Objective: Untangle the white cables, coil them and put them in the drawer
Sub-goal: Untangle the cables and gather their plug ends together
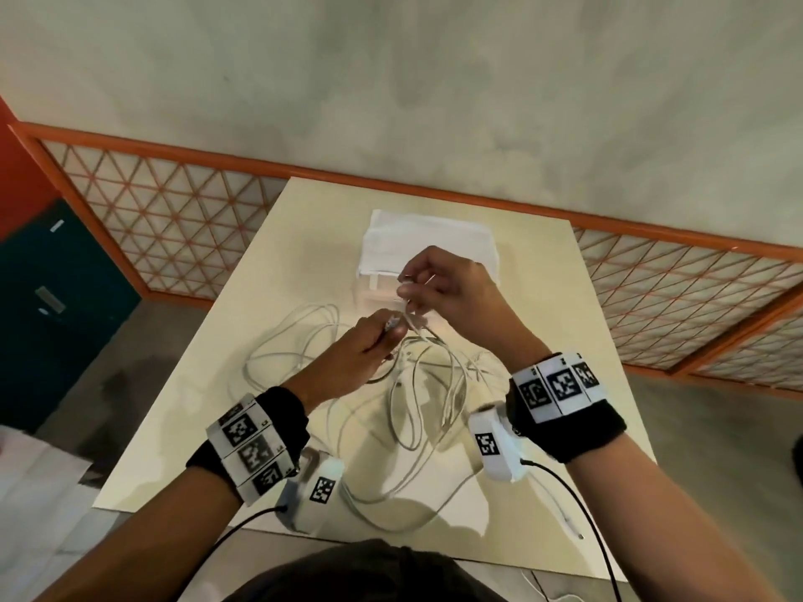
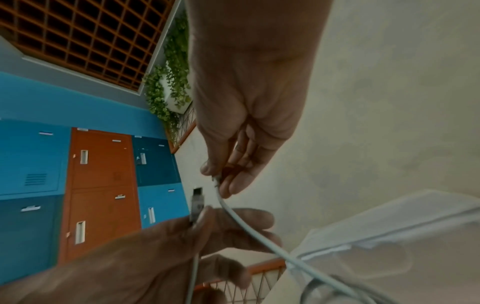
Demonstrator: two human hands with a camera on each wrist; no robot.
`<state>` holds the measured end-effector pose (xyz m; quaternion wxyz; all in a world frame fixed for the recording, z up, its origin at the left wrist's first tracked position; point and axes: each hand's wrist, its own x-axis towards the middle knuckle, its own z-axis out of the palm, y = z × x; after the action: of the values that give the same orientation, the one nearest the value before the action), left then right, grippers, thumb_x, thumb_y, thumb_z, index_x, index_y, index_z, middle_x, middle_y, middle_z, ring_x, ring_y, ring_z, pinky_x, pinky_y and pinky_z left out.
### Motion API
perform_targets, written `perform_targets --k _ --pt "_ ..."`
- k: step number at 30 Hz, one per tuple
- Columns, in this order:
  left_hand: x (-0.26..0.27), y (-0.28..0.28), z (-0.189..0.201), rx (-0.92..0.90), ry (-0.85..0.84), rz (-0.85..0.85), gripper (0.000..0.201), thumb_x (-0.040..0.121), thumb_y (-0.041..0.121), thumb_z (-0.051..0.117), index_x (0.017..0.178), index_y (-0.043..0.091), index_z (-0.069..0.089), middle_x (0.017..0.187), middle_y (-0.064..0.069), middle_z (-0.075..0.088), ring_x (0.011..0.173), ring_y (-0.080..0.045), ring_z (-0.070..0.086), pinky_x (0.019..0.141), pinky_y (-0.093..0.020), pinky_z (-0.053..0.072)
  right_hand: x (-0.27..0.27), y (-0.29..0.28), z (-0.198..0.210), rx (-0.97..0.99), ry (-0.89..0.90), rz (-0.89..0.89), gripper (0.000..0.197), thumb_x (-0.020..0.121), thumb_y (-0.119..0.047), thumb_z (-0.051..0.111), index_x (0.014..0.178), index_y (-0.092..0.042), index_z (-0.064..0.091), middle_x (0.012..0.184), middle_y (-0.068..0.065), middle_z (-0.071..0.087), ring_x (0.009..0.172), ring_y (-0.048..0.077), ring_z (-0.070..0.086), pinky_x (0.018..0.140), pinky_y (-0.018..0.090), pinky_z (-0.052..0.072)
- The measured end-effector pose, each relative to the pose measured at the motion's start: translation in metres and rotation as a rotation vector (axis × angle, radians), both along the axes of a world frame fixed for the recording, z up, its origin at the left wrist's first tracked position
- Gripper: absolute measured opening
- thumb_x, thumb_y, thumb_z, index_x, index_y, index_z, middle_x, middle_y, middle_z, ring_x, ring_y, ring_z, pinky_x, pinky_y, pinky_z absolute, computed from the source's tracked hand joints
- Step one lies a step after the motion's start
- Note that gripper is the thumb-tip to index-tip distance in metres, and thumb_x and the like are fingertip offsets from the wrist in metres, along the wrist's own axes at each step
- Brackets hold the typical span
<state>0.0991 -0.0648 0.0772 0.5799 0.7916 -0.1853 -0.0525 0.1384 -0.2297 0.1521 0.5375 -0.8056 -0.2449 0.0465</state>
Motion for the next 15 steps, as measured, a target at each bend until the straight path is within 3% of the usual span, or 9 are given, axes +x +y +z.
perform_targets --k 2,4,6,7,9,11,12,13,15 --pt "0.001 0.0 0.002 -0.008 0.022 -0.043 0.025 0.102 0.026 0.034 0.095 0.031 0.058 0.091 0.002 0.063 0.083 -0.003 0.056 0.077 -0.021 0.048 -0.001 0.005 -0.005 0.021 -0.007 -0.013 0.009 0.087 -0.009 0.064 0.093 -0.004 0.06 0.075 0.006 0.062 0.069 0.028 0.068 0.07 0.039 0.057" --pt "0.0 -0.001 0.002 -0.046 0.037 -0.034 0.027 0.102 0.025 0.033 0.094 0.023 0.058 0.092 0.007 0.069 0.087 -0.007 0.061 0.077 -0.02 0.05 -0.004 0.008 -0.011 0.09 0.006 -0.056 0.014 0.096 -0.014 0.051 0.103 -0.002 0.055 0.079 0.004 0.062 0.07 0.018 0.066 0.067 0.032 0.057" --pt "0.0 -0.001 0.004 -0.114 0.035 0.053 0.029 0.103 0.021 0.033 0.09 0.018 0.058 0.084 0.007 0.07 0.086 -0.015 0.065 0.077 -0.026 0.053 -0.009 0.006 -0.022 0.133 0.128 -0.065 0.028 0.101 -0.024 0.036 0.115 -0.002 0.047 0.086 0.004 0.062 0.074 0.012 0.064 0.069 0.027 0.055" --pt "0.0 -0.001 0.007 -0.161 0.02 0.104 0.028 0.102 0.022 0.034 0.087 0.018 0.057 0.081 0.005 0.07 0.085 -0.017 0.067 0.078 -0.03 0.055 -0.011 0.004 -0.033 0.108 0.206 -0.025 0.034 0.101 -0.031 0.034 0.119 -0.004 0.044 0.092 0.005 0.063 0.08 0.011 0.066 0.074 0.028 0.055" --pt "0.002 0.002 0.013 -0.263 0.007 0.173 0.027 0.101 0.025 0.034 0.085 0.015 0.053 0.081 -0.001 0.068 0.08 -0.018 0.068 0.079 -0.033 0.056 -0.015 -0.002 -0.056 -0.048 0.292 0.124 0.042 0.095 -0.041 0.046 0.121 -0.008 0.045 0.106 0.009 0.066 0.096 0.017 0.067 0.087 0.036 0.055" --pt "0.002 0.008 0.022 -0.355 0.049 0.182 0.029 0.104 0.02 0.028 0.086 0.008 0.048 0.083 -0.01 0.067 0.077 -0.017 0.069 0.075 -0.028 0.055 -0.018 -0.004 -0.077 -0.163 0.305 0.25 0.039 0.088 -0.036 0.062 0.116 -0.01 0.055 0.107 0.009 0.068 0.099 0.02 0.067 0.092 0.039 0.053" --pt "0.001 0.009 0.025 -0.376 0.069 0.17 0.029 0.105 0.017 0.026 0.087 0.007 0.046 0.081 -0.011 0.066 0.074 -0.017 0.069 0.073 -0.027 0.055 -0.019 -0.003 -0.083 -0.181 0.32 0.273 0.029 0.088 -0.032 0.064 0.108 -0.011 0.061 0.099 0.006 0.07 0.094 0.019 0.067 0.091 0.037 0.052" --pt "-0.001 0.01 0.028 -0.383 0.076 0.158 0.028 0.105 0.016 0.025 0.087 0.007 0.045 0.078 -0.009 0.064 0.07 -0.018 0.067 0.07 -0.027 0.055 -0.02 -0.003 -0.085 -0.197 0.32 0.289 0.018 0.09 -0.03 0.061 0.099 -0.014 0.065 0.088 0.001 0.069 0.087 0.015 0.066 0.088 0.033 0.051" --pt "-0.006 0.012 0.032 -0.379 0.056 0.194 0.029 0.105 0.017 0.025 0.084 0.008 0.044 0.067 -0.003 0.053 0.059 -0.016 0.058 0.065 -0.026 0.053 -0.02 -0.006 -0.088 -0.295 0.266 0.312 0.023 0.094 -0.034 0.053 0.083 -0.02 0.067 0.076 -0.006 0.066 0.077 0.008 0.063 0.083 0.025 0.047"
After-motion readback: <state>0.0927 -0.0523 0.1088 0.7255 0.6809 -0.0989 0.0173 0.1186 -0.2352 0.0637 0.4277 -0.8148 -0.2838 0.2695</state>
